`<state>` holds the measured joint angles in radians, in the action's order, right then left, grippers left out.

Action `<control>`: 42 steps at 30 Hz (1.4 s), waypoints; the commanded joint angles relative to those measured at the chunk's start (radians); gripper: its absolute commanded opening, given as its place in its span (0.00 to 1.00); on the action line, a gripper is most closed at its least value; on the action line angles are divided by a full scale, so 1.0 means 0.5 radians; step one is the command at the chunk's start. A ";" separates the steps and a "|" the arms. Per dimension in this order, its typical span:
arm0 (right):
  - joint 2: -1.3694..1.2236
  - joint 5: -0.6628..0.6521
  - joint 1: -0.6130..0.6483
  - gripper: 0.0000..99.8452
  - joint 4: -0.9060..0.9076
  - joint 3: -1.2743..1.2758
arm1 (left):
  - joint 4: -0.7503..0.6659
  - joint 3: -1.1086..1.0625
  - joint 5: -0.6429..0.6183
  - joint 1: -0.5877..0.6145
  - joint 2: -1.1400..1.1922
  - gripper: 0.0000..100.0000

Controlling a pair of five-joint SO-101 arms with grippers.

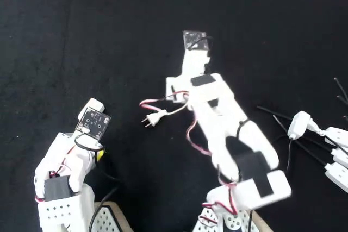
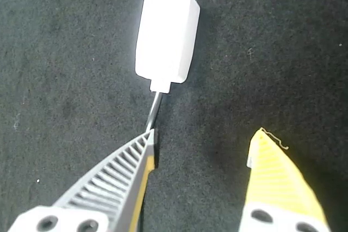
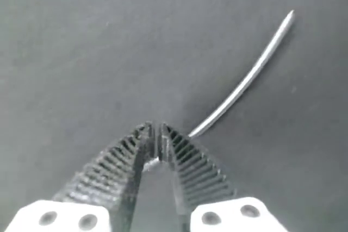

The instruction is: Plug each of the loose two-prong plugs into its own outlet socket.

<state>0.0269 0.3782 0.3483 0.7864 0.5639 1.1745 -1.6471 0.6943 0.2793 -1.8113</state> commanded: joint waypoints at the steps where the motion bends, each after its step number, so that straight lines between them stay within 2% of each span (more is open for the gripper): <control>1: 0.186 0.264 0.196 0.02 0.166 0.029 | 0.015 0.014 0.012 -0.020 -0.012 0.28; 8: 0.069 0.611 0.411 0.03 -0.150 0.238 | 0.015 0.002 0.012 -0.020 -0.012 0.28; 14: -0.164 0.862 0.405 0.16 -0.196 0.173 | 0.015 0.002 0.009 -0.020 -0.012 0.28; 20: -0.241 0.890 0.384 0.14 -0.123 0.103 | 0.015 0.002 0.009 -0.020 -0.012 0.28; 26: 0.026 0.872 0.365 0.14 0.239 0.023 | 0.015 0.002 0.009 -0.020 -0.012 0.28; 30: 0.210 0.868 0.384 0.13 0.359 0.084 | 0.015 0.002 0.009 -0.020 -0.012 0.28; 38: 0.106 0.893 0.500 0.13 -0.098 0.339 | 0.015 0.002 0.009 -0.020 -0.012 0.28; 42: -0.002 0.896 0.503 0.13 -0.157 0.299 | 0.012 0.002 0.009 -0.020 -0.012 0.28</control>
<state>0.0422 0.8124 0.5892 0.7357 0.7342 1.1745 -1.6533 0.6943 0.2793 -1.8113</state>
